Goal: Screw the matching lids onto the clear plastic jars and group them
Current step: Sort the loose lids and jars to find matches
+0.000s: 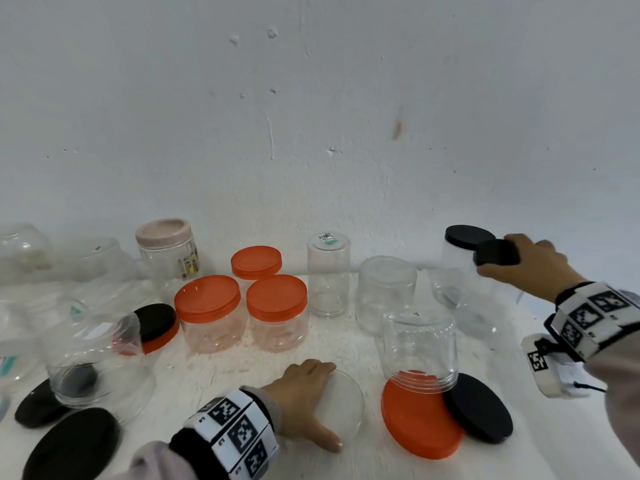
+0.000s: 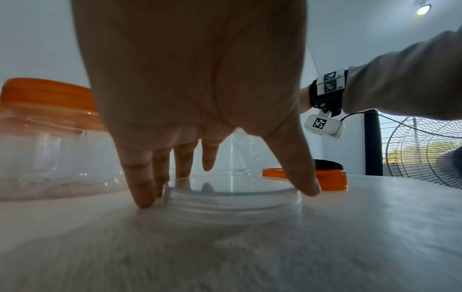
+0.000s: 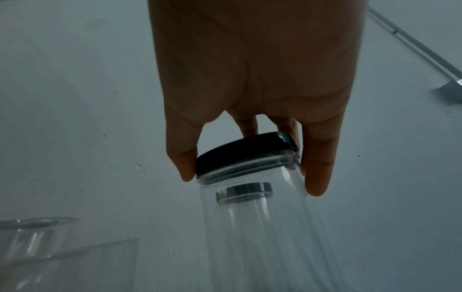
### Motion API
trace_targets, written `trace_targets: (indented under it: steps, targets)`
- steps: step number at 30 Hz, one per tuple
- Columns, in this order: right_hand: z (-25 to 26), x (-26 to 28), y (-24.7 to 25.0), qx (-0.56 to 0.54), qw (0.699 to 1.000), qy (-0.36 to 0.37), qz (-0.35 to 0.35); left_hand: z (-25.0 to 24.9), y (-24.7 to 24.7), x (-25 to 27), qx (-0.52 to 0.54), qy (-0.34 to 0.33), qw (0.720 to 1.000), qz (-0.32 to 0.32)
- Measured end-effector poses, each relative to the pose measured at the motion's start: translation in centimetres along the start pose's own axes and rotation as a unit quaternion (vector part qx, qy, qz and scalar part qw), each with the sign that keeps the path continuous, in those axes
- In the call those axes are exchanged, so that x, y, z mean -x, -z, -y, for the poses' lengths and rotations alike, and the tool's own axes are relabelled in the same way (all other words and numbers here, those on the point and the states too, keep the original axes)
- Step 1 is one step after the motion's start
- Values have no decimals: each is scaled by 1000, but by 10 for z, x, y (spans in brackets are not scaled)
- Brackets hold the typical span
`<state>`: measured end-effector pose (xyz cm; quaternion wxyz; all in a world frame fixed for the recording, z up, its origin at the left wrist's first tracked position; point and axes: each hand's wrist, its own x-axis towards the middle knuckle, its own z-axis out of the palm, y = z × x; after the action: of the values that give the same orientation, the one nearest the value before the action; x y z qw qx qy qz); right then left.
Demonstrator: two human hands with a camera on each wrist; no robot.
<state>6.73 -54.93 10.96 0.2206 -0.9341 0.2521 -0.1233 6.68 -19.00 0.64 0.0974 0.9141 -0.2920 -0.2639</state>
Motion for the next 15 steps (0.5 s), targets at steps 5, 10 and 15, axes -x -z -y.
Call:
trace_targets:
  steps: [5, 10, 15]
  targets:
    - [1, -8, -4, 15, 999, -27, 21, 0, 1, 0, -10, 5, 1000, 7]
    - [18, -9, 3, 102, 992, -50, 47, 1, 2, 0, -9, 5, 1000, -12]
    - [64, -2, -1, 201, 978, 58, -6, 7, 6, 4, 27, 17, 999, -42]
